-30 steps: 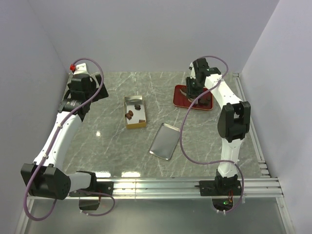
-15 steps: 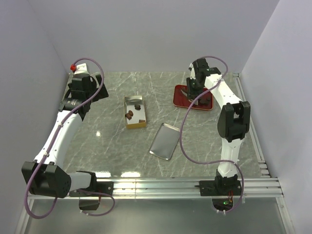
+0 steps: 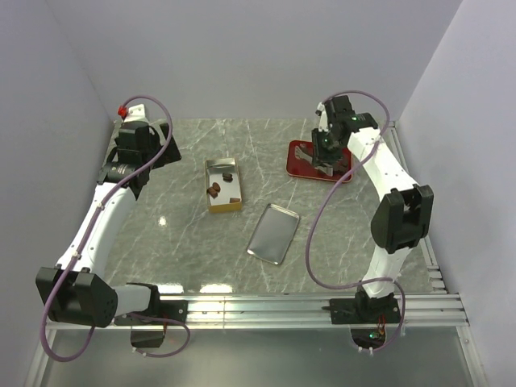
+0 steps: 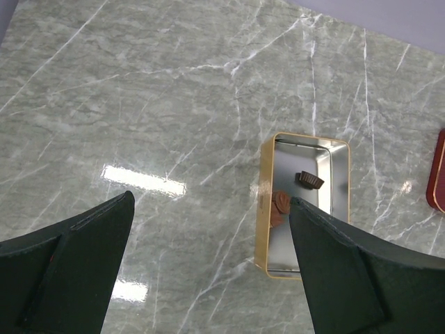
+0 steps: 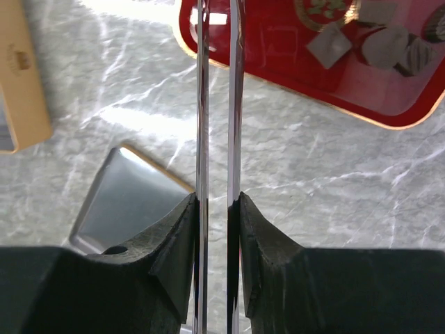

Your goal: Pack the chocolate

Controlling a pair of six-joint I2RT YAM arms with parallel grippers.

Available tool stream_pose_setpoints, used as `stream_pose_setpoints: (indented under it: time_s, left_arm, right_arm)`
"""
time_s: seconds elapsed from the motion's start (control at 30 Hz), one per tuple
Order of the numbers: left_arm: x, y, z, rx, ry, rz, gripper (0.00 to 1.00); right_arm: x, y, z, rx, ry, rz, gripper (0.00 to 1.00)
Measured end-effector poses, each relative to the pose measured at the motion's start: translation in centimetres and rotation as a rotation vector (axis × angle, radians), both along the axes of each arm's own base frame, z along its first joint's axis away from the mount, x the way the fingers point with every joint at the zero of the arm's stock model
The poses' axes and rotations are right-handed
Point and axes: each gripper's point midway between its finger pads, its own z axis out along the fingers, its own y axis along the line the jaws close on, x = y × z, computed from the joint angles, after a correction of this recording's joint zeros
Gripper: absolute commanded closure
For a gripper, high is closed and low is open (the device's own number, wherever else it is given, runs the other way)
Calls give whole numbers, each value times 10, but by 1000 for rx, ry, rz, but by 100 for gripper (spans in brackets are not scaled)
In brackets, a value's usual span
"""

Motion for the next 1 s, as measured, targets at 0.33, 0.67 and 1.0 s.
stream_pose_setpoints:
  time_s: [0.33, 0.67, 1.0]
  left_arm:
    - [-3, -2, 0, -18, -10, -1, 1]
    - [-10, -1, 2, -23, -26, -1, 1]
    - [-14, -1, -1, -23, -22, 0, 1]
  right_arm:
    - [-22, 77, 45, 47, -56, 157, 71]
    - [-63, 200, 75, 176, -83, 403, 71]
    - [-81, 220, 54, 163, -8, 446, 67]
